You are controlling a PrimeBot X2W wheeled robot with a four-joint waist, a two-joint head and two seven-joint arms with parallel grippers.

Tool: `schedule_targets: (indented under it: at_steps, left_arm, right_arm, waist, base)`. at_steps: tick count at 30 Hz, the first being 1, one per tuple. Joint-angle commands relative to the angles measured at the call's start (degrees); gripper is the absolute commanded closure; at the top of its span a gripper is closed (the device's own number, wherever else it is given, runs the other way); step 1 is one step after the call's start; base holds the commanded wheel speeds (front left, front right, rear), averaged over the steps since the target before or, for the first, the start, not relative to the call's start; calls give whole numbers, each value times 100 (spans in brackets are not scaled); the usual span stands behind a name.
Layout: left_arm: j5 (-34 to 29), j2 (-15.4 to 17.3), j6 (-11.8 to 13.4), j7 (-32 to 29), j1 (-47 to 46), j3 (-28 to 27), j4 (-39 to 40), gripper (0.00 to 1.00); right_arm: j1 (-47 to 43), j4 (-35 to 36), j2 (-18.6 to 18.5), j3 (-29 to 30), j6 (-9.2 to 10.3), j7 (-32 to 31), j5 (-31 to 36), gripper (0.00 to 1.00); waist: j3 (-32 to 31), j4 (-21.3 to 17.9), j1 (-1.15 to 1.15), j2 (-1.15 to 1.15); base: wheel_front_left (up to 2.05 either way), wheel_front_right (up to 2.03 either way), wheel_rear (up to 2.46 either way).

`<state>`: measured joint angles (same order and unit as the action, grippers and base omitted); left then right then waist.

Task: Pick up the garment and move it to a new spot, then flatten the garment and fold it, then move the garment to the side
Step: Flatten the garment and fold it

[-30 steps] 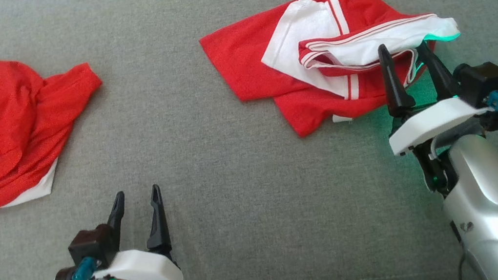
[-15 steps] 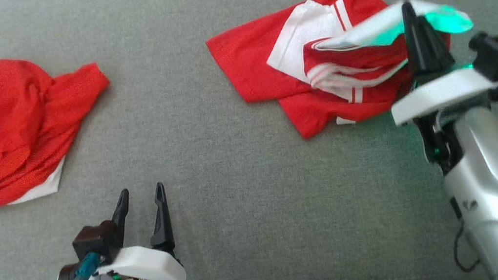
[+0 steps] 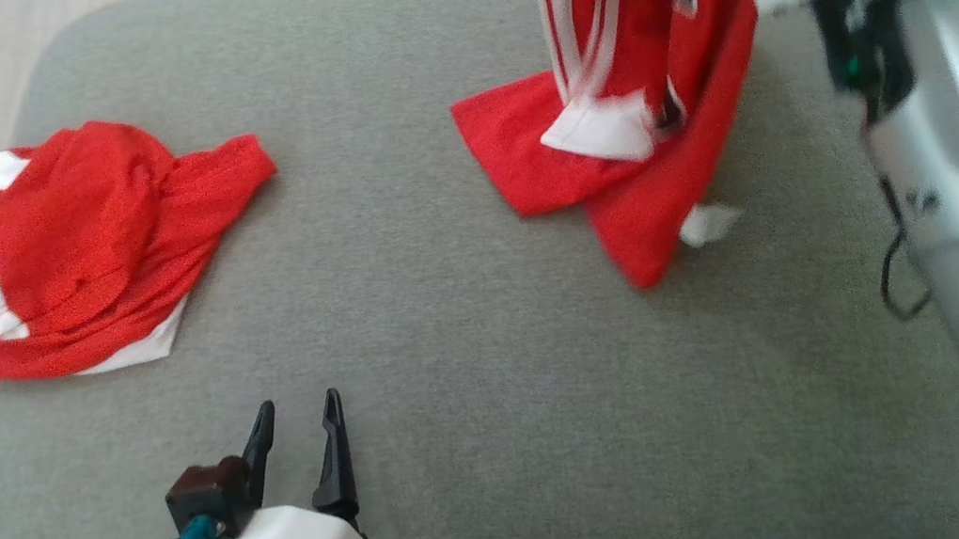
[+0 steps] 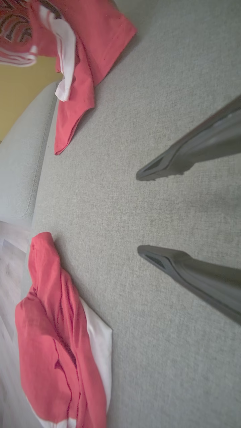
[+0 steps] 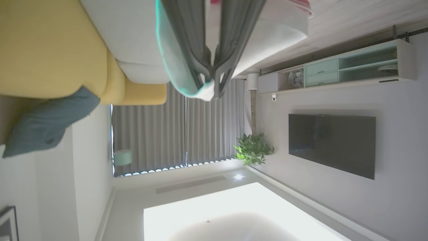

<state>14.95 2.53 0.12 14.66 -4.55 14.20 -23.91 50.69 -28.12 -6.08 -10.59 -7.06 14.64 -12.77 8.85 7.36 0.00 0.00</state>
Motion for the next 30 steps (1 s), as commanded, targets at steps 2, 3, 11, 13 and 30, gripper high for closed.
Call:
schedule_targets:
  at_steps: [2,3,11,13,30]
  left_arm:
    - [96,35,44,34,-77,-120,136,0]
    - [120,35,51,34,-58,-95,129,0]
    - [263,35,127,34,75,109,108,0]
    - [289,35,147,34,96,149,109,0]
    - [395,35,189,34,69,199,151,0]
  right_arm:
    - [560,93,8,-274,-43,36,36,100]
    - [702,33,-1,-359,-43,36,12,100]
    - [1685,-351,56,-1207,-43,36,-170,100]
    - [1872,-392,98,-1359,-43,36,-256,100]
    - [1852,-846,-443,-980,-43,36,-385,100]
  waist:
    - [-108,156,0,0]
    - [-138,208,0,0]
    - [-342,662,0,0]
    - [-369,774,0,0]
    - [-75,819,0,0]
  base:
    - [0,0,0]
    - [0,0,0]
    - [0,0,0]
    - [0,0,0]
    - [0,0,0]
